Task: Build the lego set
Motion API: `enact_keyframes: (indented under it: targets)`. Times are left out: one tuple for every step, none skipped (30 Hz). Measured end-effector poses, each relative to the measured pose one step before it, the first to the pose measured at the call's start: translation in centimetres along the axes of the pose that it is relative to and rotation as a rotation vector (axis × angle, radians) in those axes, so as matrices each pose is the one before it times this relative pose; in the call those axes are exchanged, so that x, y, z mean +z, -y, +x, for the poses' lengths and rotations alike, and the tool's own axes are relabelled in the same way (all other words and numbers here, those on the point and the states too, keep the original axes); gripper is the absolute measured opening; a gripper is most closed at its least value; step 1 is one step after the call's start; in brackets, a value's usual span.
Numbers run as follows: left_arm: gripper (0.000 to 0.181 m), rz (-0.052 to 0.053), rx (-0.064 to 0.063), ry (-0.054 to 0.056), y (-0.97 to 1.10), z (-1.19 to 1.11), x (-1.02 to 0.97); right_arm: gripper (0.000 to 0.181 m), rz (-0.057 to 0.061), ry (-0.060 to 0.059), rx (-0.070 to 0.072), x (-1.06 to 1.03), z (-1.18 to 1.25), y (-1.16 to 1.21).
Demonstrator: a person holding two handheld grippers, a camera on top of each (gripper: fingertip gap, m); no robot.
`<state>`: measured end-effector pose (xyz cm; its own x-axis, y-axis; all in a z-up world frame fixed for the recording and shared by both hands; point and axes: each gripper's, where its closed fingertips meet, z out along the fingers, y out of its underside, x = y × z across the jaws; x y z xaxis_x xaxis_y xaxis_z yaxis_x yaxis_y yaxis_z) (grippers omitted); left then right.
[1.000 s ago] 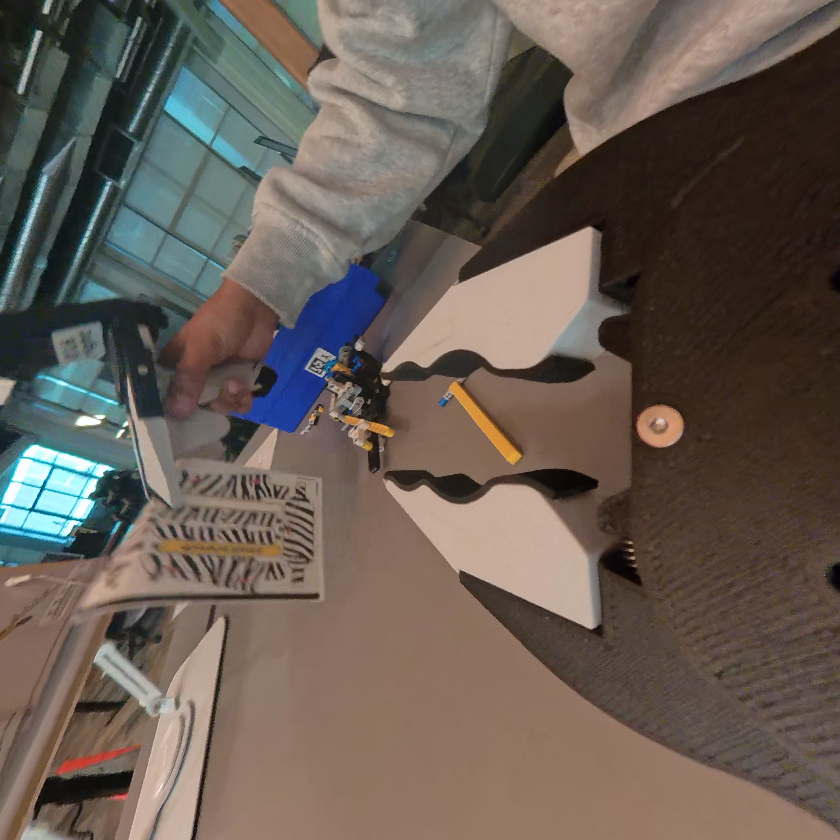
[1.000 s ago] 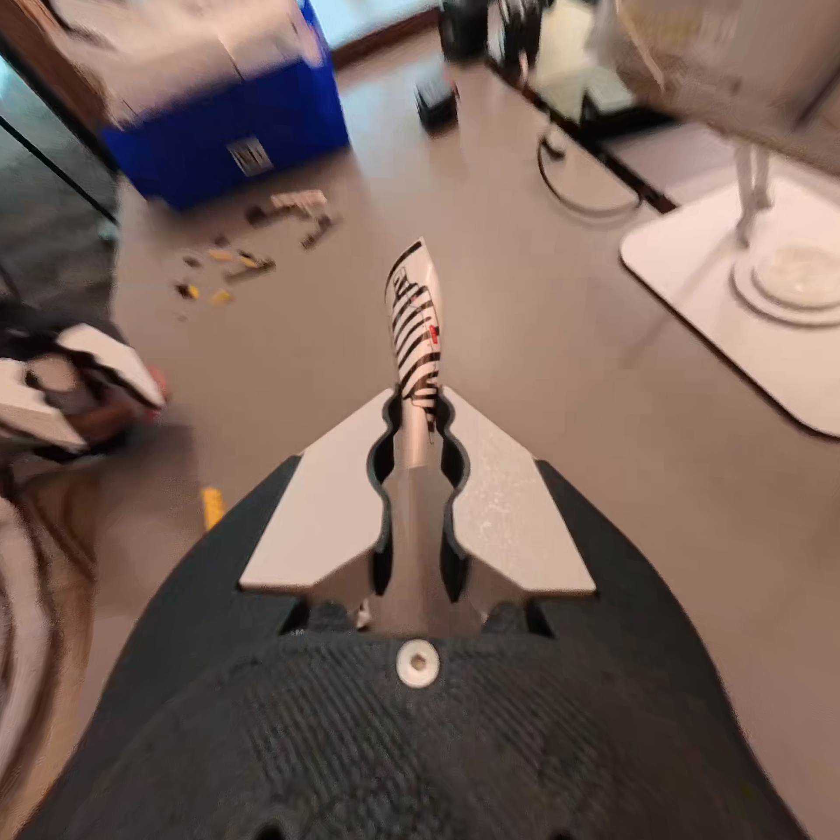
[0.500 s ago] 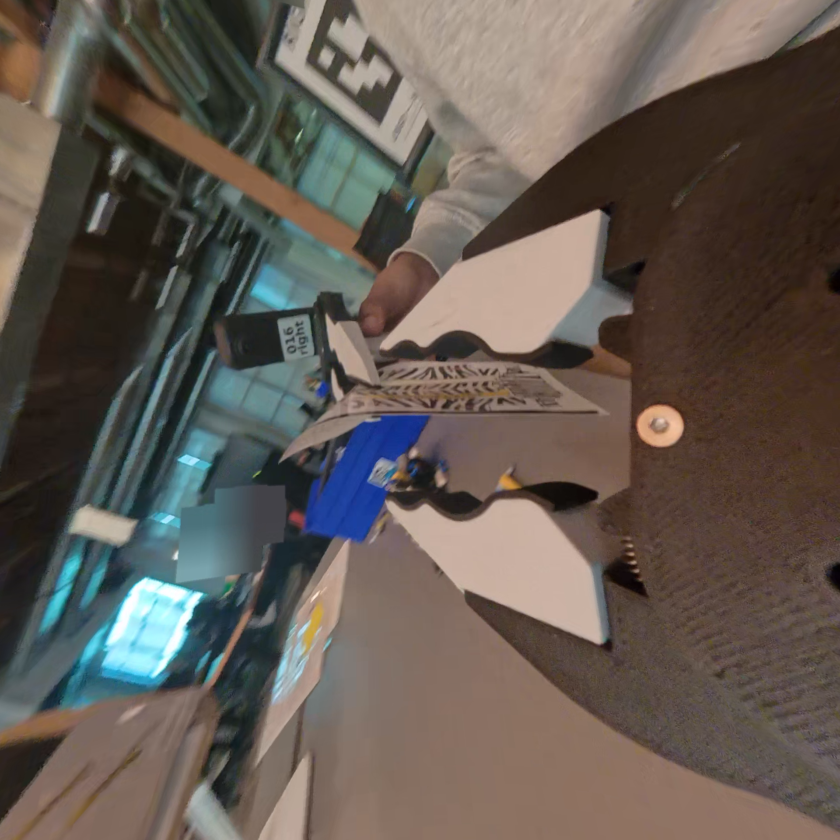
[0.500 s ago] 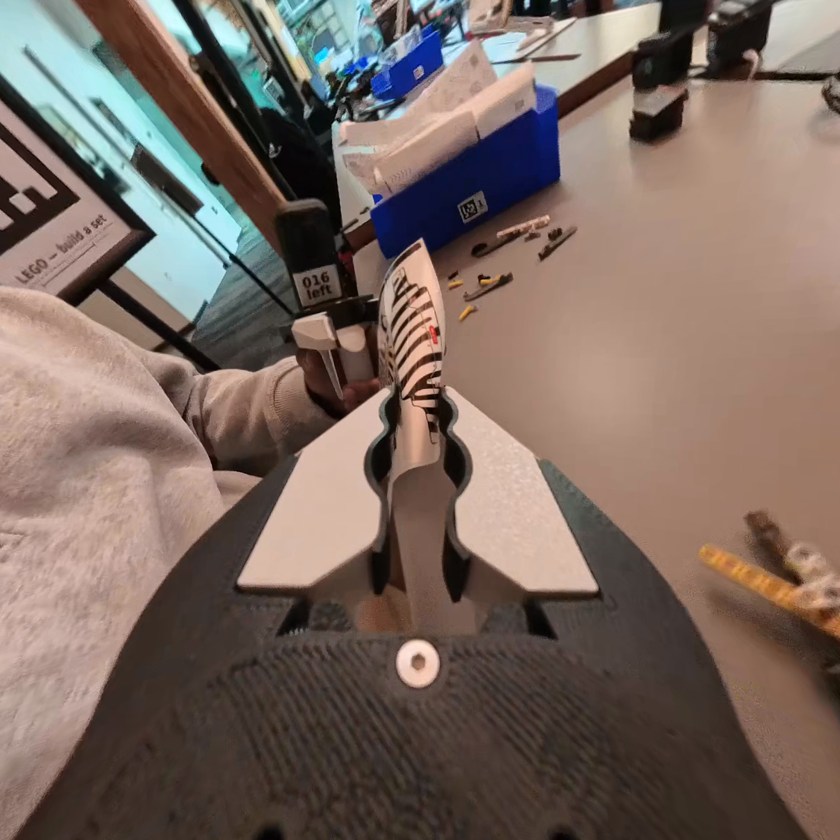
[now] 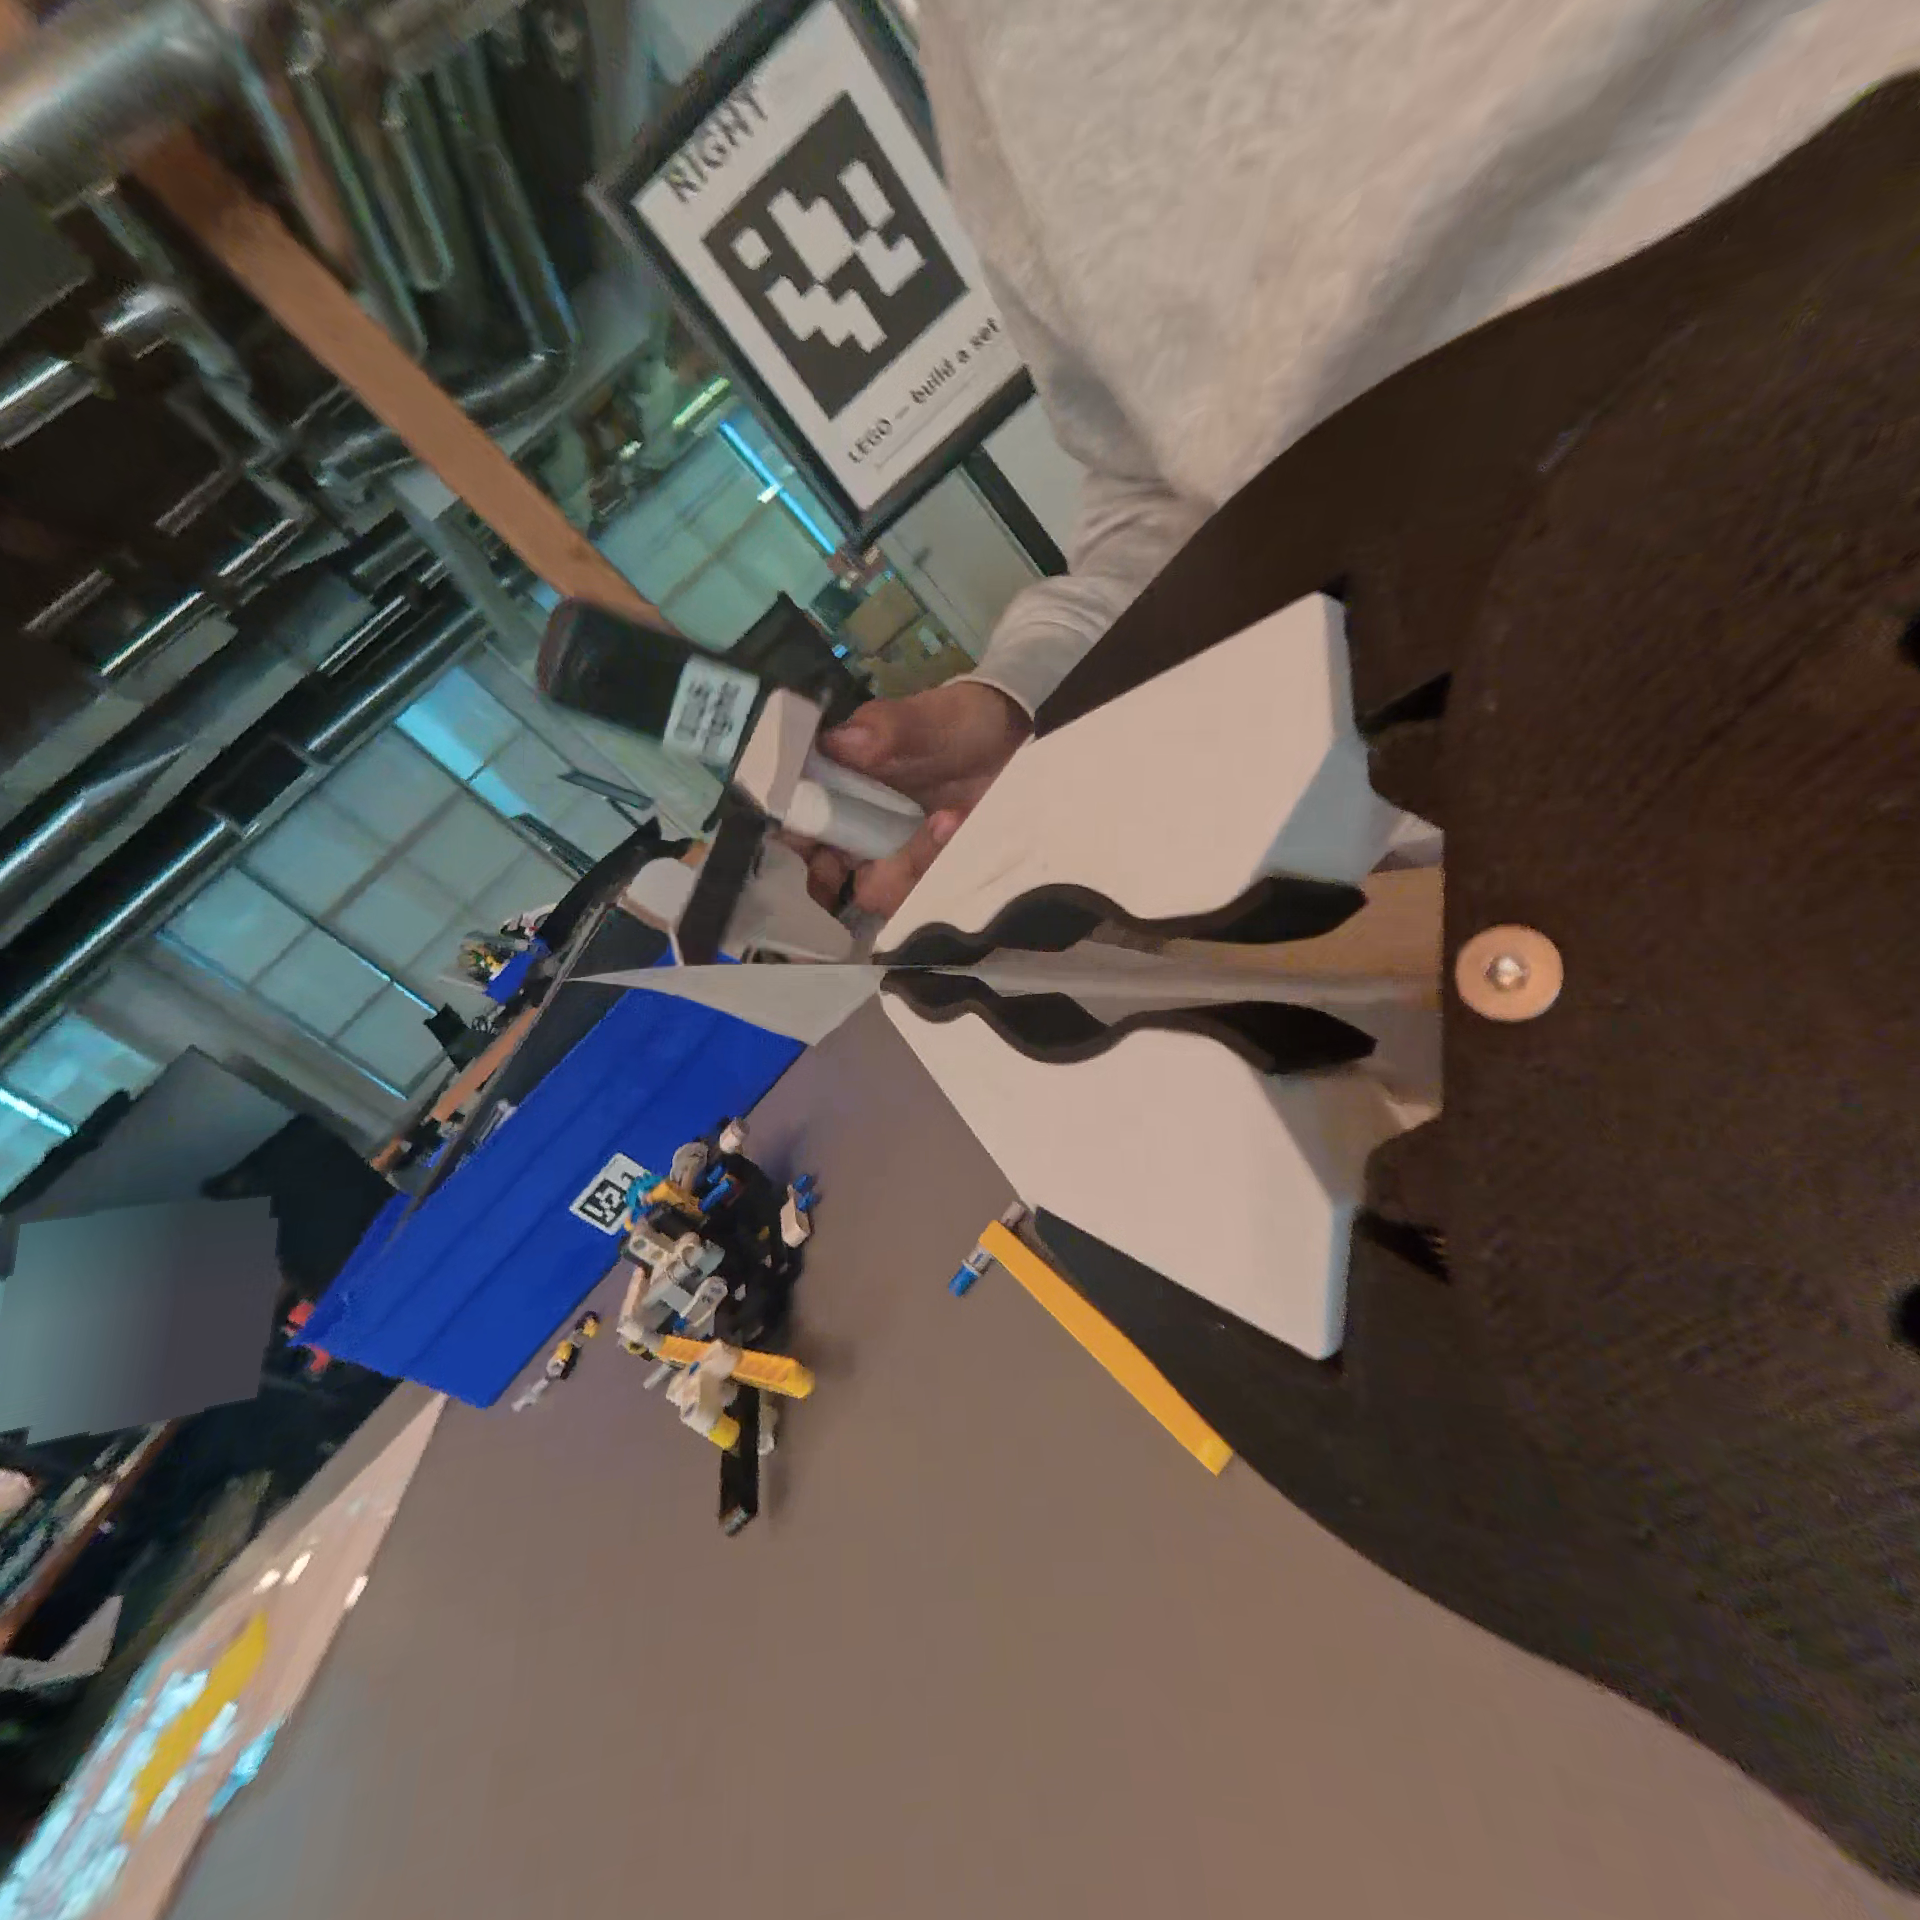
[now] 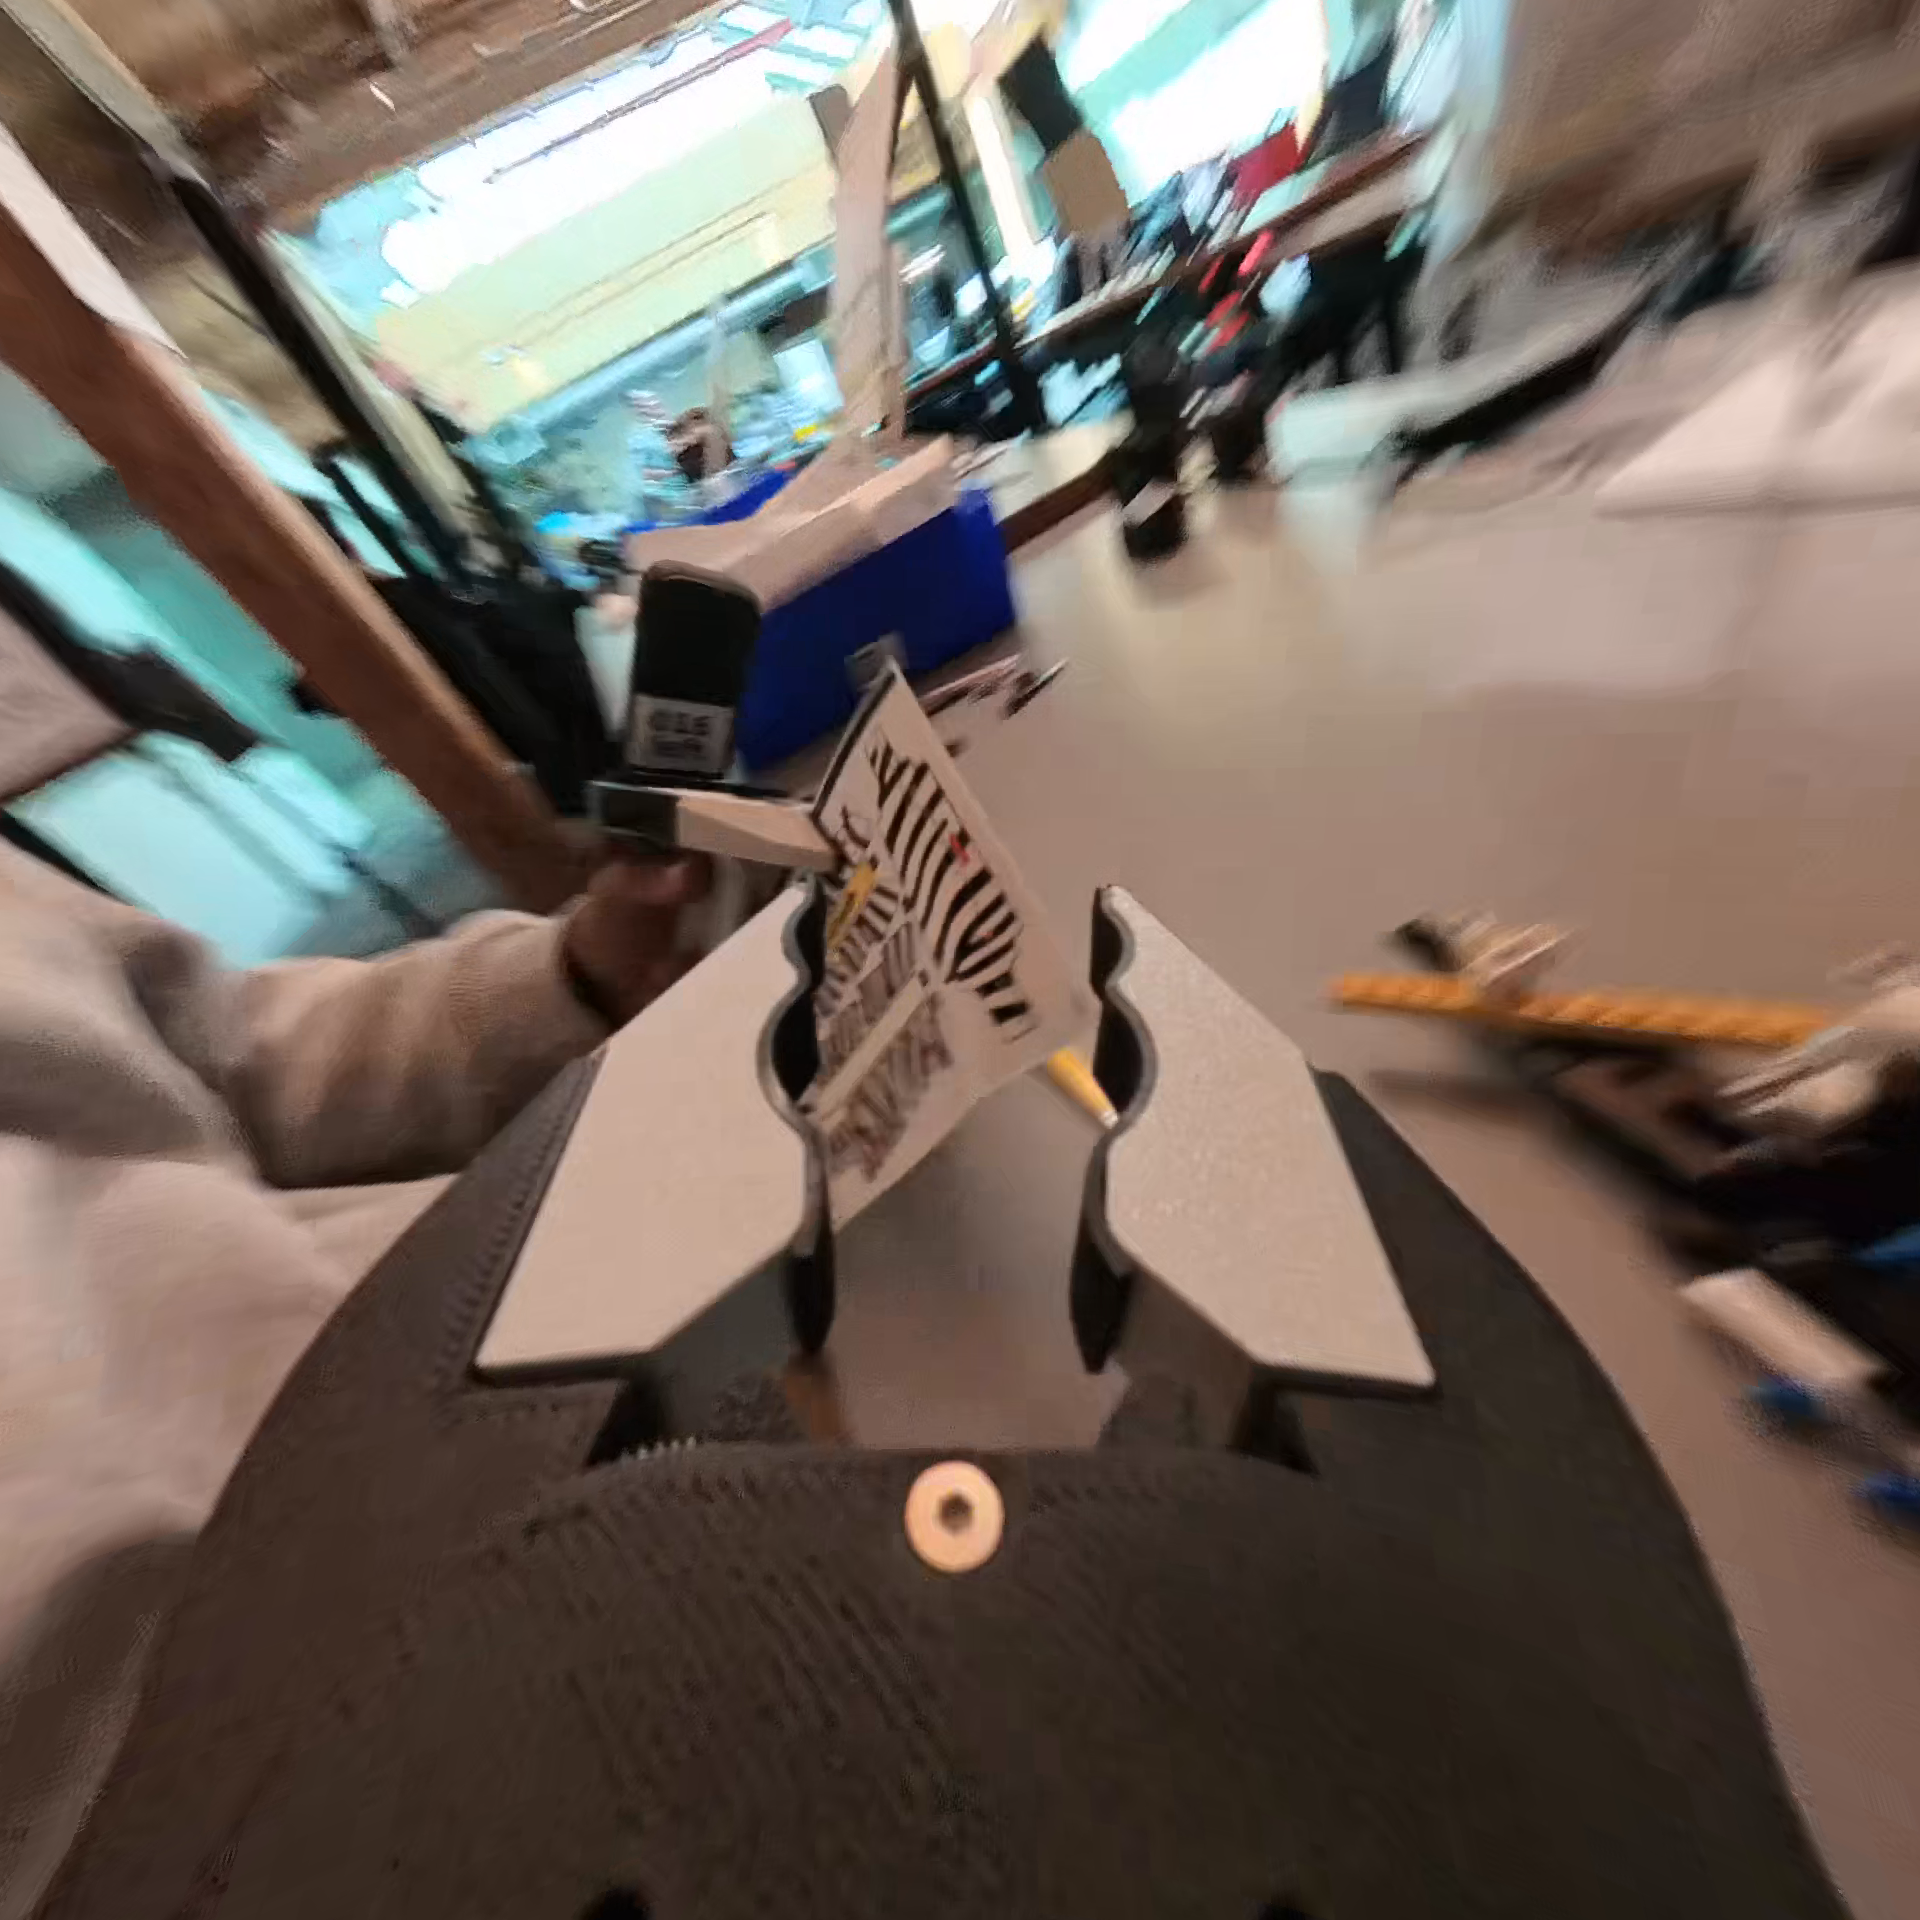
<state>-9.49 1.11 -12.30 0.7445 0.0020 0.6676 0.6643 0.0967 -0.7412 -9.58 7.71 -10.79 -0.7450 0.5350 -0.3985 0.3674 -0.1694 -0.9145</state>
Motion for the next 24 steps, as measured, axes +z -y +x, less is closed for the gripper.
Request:
enact_keyframes:
  targets:
    - [0.000,0.0041,-0.0382,0.0012,0.094,-0.311,0.043,0.051,0.0264,-0.0694,-0.1483,-0.299,0.020,0.759]
    - [0.000,0.0050,-0.0296,0.0013,0.027,-0.250,0.000,0.051,0.0016,-0.0573,-0.1461,-0.019,-0.306,0.397]
    - [0.000,0.0020,-0.0236,0.0064,-0.063,-0.265,-0.017,0.049,-0.0163,-0.0357,-0.1341,0.254,-0.686,0.095]
    - [0.000,0.0006,-0.0172,0.0070,-0.114,-0.244,-0.019,0.048,-0.0176,-0.0205,-0.1161,0.472,-0.969,-0.020]
    - [0.000,0.0008,-0.0131,0.0038,-0.117,-0.181,-0.017,0.046,-0.0163,-0.0116,-0.0993,0.608,-1.116,-0.091]
    - [0.000,-0.0007,-0.0089,-0.0036,-0.113,-0.036,-0.005,0.042,-0.0161,-0.0127,-0.0826,0.628,-1.045,-0.167]
    - [0.000,-0.0024,-0.0043,-0.0081,-0.123,0.074,0.003,0.039,-0.0175,-0.0260,-0.0670,0.584,-0.729,-0.240]
    - [0.000,-0.0016,-0.0008,-0.0056,-0.093,0.078,-0.009,0.035,-0.0090,-0.0351,-0.0574,0.492,-0.395,-0.161]
    - [0.000,-0.0012,0.0013,-0.0043,-0.076,0.089,-0.025,0.027,0.0000,-0.0272,-0.0467,0.343,-0.298,-0.042]
    - [0.000,-0.0025,0.0029,-0.0046,-0.089,0.104,-0.022,0.021,0.0061,-0.0215,-0.0329,0.245,-0.156,0.005]
    - [0.000,-0.0034,0.0042,-0.0048,-0.086,0.098,-0.037,0.020,0.0024,-0.0107,-0.0177,0.229,-0.100,-0.049]
    - [0.000,-0.0029,0.0060,-0.0061,-0.088,0.111,-0.024,0.021,-0.0131,0.0045,-0.0008,0.243,-0.142,-0.255]
    - [0.000,-0.0037,0.0054,-0.0100,-0.090,0.148,-0.029,0.024,-0.0209,0.0177,0.0171,0.272,-0.218,-0.362]
    - [0.000,-0.0054,0.0035,-0.0133,-0.095,0.187,-0.010,0.029,-0.0175,0.0172,0.0319,0.248,-0.140,-0.352]
    - [0.000,-0.0035,0.0040,-0.0105,-0.073,0.138,-0.016,0.031,-0.0068,0.0194,0.0383,0.172,-0.140,-0.225]
    - [0.000,-0.0004,0.0081,-0.0143,-0.021,0.215,-0.031,0.032,0.0017,0.0253,0.0420,0.117,-0.215,-0.132]
    - [0.000,-0.0026,0.0078,-0.0146,-0.054,0.234,-0.024,0.032,0.0040,0.0293,0.0454,0.066,-0.241,-0.098]
    - [0.000,-0.0050,0.0084,-0.0105,-0.073,0.158,-0.030,0.033,0.0075,0.0275,0.0478,0.029,-0.191,-0.050]
    - [0.000,-0.0046,0.0088,-0.0159,-0.081,0.258,-0.025,0.034,0.0082,0.0345,0.0439,-0.021,-0.289,-0.010]
    - [0.000,-0.0077,0.0080,-0.0178,-0.105,0.294,-0.014,0.035,0.0076,0.0317,0.0382,-0.042,-0.249,-0.019]
    - [0.000,-0.0040,0.0079,-0.0167,-0.044,0.290,-0.014,0.039,0.0062,0.0198,0.0323,-0.069,-0.101,-0.034]
    - [0.000,-0.0018,0.0043,-0.0116,-0.018,0.210,-0.011,0.042,0.0048,0.0221,0.0225,-0.060,-0.180,-0.055]
    - [0.000,-0.0035,0.0013,-0.0066,-0.057,0.115,0.000,0.046,0.0043,0.0167,0.0151,-0.051,-0.145,-0.059]
    - [0.000,-0.0027,0.0000,-0.0028,-0.053,0.035,0.010,0.049,0.0056,0.0079,0.0122,-0.057,-0.067,-0.042]
